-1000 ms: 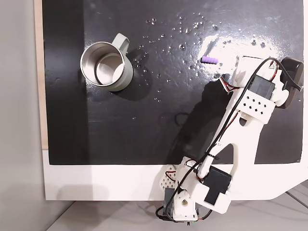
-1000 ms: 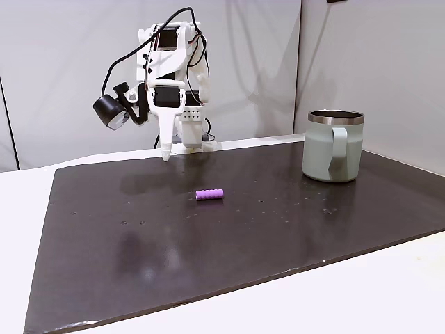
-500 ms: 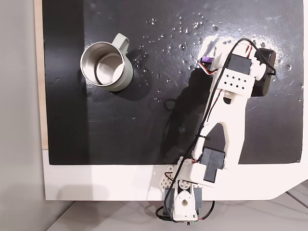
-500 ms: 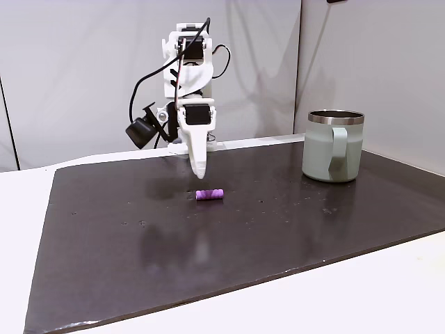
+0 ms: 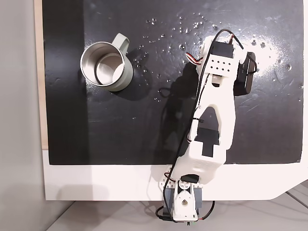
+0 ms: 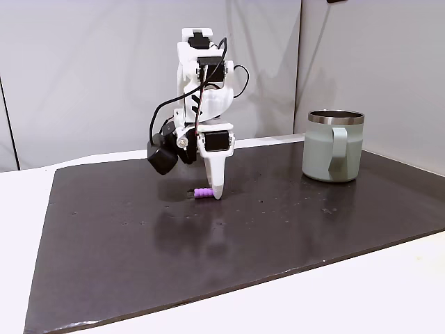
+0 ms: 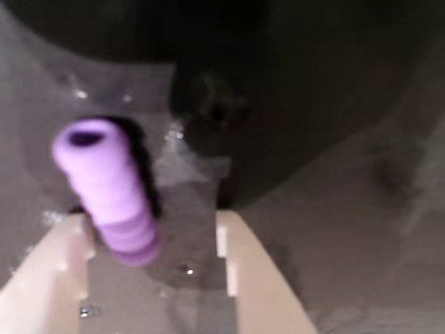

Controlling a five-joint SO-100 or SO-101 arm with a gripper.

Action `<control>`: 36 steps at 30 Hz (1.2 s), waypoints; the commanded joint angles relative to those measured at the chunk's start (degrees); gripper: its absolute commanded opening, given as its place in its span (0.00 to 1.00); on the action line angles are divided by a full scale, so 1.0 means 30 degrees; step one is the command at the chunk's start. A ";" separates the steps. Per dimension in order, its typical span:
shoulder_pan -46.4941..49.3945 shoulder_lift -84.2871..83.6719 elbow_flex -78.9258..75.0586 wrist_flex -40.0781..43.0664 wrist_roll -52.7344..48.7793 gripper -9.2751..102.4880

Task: Grasp a pengrip and put it in the cup.

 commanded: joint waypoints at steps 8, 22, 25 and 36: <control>0.1113 -0.0586 -0.1406 0.0381 -0.0176 0.19; 0.1260 -0.0557 -0.3486 0.2256 0.0527 0.08; 0.0732 -0.0732 -0.6943 0.4482 0.1143 0.08; -0.3662 0.1641 -1.5732 0.9258 0.3428 0.08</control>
